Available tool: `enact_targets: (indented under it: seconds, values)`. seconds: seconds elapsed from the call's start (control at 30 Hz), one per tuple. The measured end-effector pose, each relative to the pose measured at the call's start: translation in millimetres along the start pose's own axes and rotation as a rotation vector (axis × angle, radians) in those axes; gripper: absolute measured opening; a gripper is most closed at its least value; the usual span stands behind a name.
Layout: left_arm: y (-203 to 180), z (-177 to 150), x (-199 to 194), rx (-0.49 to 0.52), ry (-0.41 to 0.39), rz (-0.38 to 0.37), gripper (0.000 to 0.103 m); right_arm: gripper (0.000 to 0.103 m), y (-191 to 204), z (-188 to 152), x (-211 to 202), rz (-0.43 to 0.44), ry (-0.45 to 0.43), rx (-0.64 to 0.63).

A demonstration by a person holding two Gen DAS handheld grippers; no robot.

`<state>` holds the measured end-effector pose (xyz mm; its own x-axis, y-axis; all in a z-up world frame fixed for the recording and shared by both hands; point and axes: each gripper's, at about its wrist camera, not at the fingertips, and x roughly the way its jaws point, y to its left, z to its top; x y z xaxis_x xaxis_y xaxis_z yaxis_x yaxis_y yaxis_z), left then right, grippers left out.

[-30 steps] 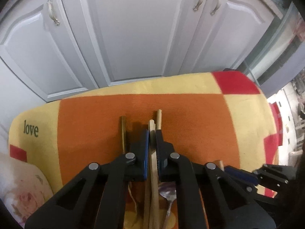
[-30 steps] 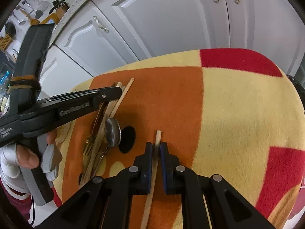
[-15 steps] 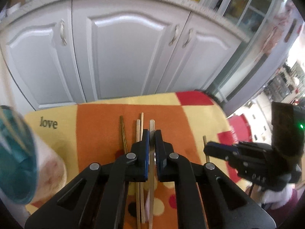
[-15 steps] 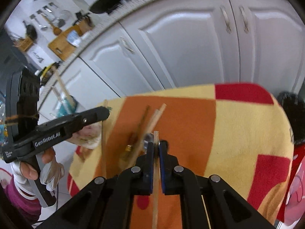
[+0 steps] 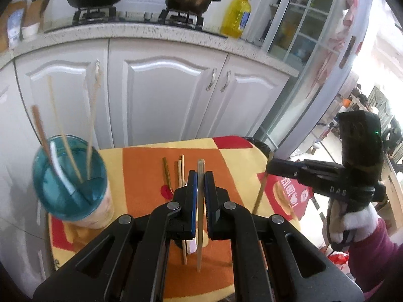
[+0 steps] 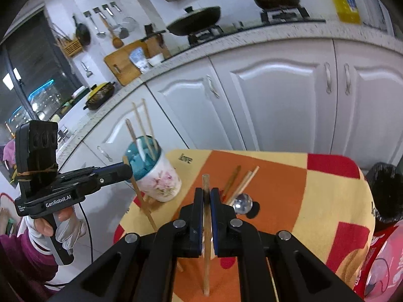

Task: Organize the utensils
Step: 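Carry chopsticks into rose cup with left tool while right tool drops its chopstick in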

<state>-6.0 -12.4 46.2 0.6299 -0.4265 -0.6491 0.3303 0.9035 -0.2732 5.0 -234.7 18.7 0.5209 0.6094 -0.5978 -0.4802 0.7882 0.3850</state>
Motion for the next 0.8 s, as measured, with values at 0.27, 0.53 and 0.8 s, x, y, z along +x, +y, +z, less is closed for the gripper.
enact_targets:
  seconds: [0.27,0.53,0.8]
  values:
    - [13.7,7.7,-52.1,-0.015,-0.083,0.033,0.004,0.005,39.5,26.9,-10.4,0.03,-0.047,-0.09]
    - [40.3,44.9,-107.9,-0.047,-0.197,0.087,0.004,0.005,96.0,80.9,-9.9,0.083,-0.11,-0.213]
    - [72.9,86.1,-163.1,-0.035,-0.341,0.212,0.004,0.005,159.3,135.6,-10.1,0.139,-0.168,-0.343]
